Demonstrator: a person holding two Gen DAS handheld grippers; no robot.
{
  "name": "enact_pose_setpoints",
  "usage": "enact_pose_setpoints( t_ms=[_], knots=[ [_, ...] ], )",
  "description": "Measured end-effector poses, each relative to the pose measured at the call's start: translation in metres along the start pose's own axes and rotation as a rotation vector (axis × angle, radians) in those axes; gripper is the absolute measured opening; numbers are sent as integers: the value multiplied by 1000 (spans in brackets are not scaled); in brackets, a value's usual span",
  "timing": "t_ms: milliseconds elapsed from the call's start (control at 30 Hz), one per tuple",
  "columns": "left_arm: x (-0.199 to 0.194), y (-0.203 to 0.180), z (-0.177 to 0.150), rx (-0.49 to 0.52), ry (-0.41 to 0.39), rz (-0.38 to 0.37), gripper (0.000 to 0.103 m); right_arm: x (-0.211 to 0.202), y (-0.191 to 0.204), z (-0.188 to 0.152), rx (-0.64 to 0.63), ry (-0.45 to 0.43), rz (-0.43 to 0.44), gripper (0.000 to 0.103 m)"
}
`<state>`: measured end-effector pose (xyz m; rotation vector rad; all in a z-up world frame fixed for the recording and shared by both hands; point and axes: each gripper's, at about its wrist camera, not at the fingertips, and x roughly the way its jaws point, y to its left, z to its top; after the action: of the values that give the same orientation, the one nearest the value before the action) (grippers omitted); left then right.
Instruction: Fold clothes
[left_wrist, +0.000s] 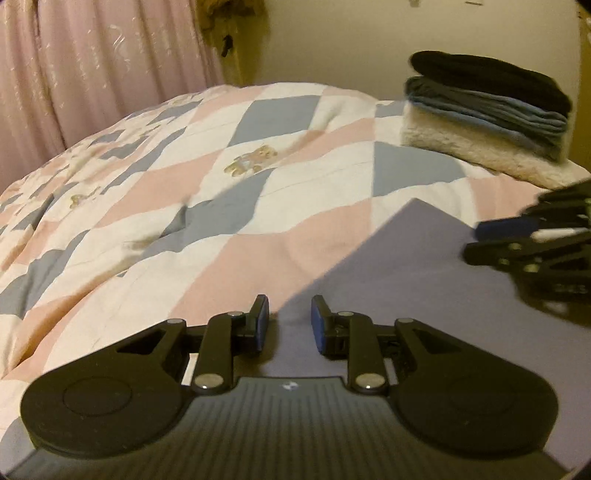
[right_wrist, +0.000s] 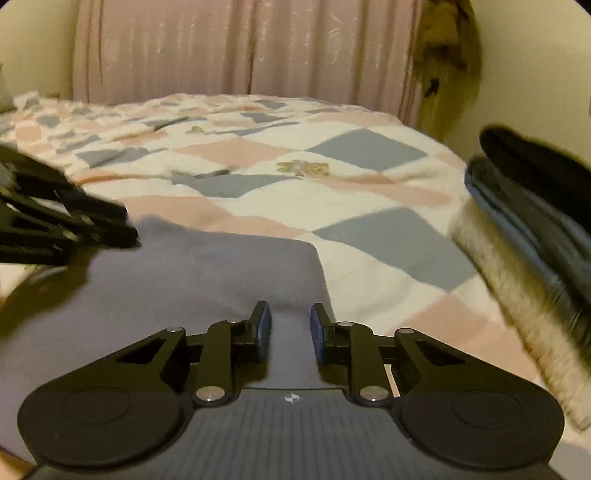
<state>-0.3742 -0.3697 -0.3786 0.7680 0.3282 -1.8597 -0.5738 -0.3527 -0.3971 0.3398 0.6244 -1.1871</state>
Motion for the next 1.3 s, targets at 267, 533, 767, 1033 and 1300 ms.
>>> enact_pose_setpoints(
  t_ms=[267, 533, 767, 1033, 1300],
  knots=[
    [-105, -8, -16, -97, -110, -12, 22, -37, -31, -7, 199, -92, -60, 25],
    [-134, -75, -81, -30, -34, -144, 23, -101, -16, -41, 209, -133, 19, 25],
    [-131, -97, -86, 5, -30, -46, 27, -70, -11, -60, 131, -5, -60, 20],
    [-151, -110, -76, -45, -21, 83, 29, -87, -11, -63, 208, -26, -47, 28],
    [-220, -106, -76, -167, 35, 152, 33, -180, -4, -78, 405, -113, -27, 49]
  ],
)
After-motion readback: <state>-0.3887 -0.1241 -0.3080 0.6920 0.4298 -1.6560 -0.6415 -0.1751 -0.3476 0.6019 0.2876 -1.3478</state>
